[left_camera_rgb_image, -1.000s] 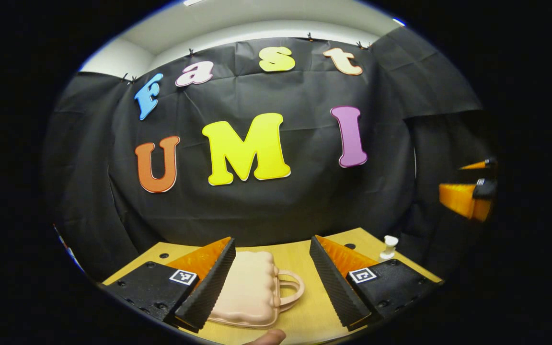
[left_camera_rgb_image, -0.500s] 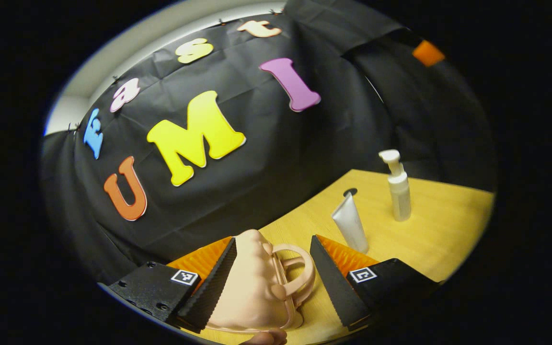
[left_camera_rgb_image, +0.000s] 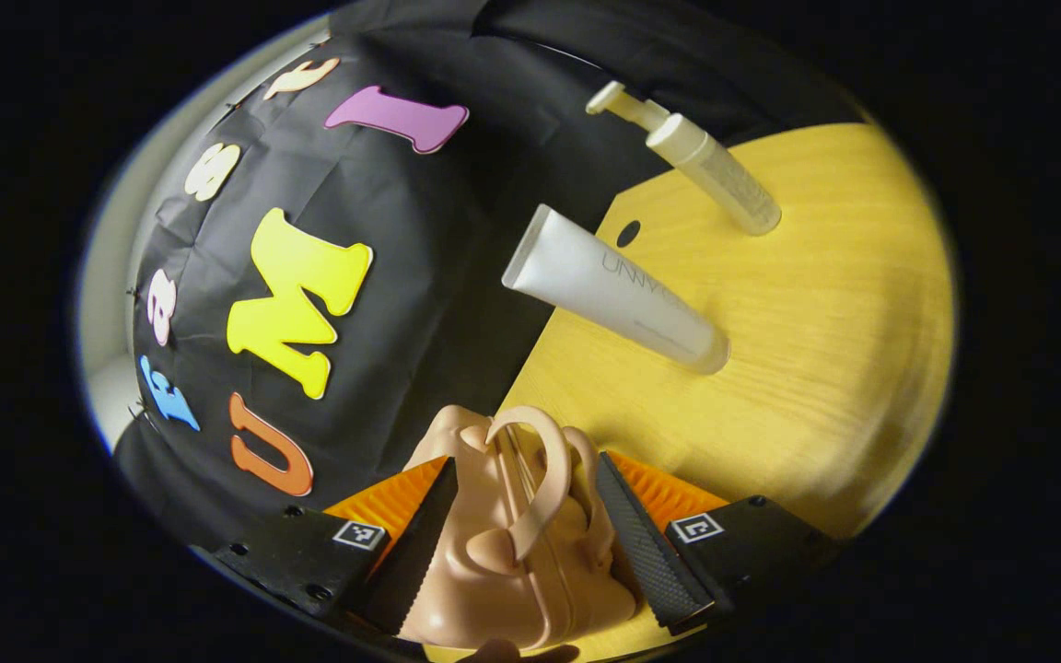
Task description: First open the suitcase, pack the skin care products into it, and then close the suitcase.
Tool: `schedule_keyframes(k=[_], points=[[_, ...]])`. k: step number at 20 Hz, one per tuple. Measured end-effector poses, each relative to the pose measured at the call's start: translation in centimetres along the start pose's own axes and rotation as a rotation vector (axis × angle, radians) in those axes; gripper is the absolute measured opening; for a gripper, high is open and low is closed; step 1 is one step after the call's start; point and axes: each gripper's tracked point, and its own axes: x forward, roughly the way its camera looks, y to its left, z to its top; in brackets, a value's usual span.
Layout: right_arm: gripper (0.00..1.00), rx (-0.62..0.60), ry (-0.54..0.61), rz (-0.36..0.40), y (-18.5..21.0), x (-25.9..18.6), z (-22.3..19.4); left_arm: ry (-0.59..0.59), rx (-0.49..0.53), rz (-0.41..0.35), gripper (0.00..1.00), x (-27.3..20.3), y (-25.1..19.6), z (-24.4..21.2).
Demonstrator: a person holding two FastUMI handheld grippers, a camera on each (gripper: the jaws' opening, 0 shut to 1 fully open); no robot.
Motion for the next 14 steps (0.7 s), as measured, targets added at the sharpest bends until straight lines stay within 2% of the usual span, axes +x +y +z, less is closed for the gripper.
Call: schedule_keyframes(k=[4, 6, 8, 9, 10, 11, 12, 14], points=[[0.79, 0.019, 0.013, -0.016, -1.2, 0.2, -0.6, 0.042, 0.107, 0.047, 0.9, 1.6, 1.7, -1.1], [0.8, 0.021, 0.019, -0.019, -1.5, 0.2, -0.8, 0.045, 0.147, 0.06, 0.76, 1.8, 2.3, -1.2], [0.8, 0.021, 0.029, -0.018, -1.5, 0.2, -1.1, 0.045, 0.165, 0.027, 0.61, 2.0, 1.8, -1.1], [0.8, 0.02, 0.036, -0.017, -1.4, 0.1, -1.3, 0.049, 0.162, 0.004, 0.45, 1.9, 1.3, -1.2], [0.8, 0.017, 0.04, -0.019, -1.4, 0.0, -1.4, 0.062, 0.164, -0.024, 0.39, 1.6, 0.8, -1.3], [0.8, 0.017, 0.038, -0.017, -1.2, -0.1, -1.3, 0.06, 0.176, -0.036, 0.13, 1.6, 0.7, -1.3], [0.8, 0.017, 0.033, -0.012, -0.9, -0.3, -1.1, 0.059, 0.185, -0.044, 0.14, 1.4, 0.9, -1.2], [0.79, 0.007, 0.016, -0.01, -0.4, -0.6, -0.6, 0.056, 0.167, -0.057, 0.1, 1.3, 1.8, -1.2]])
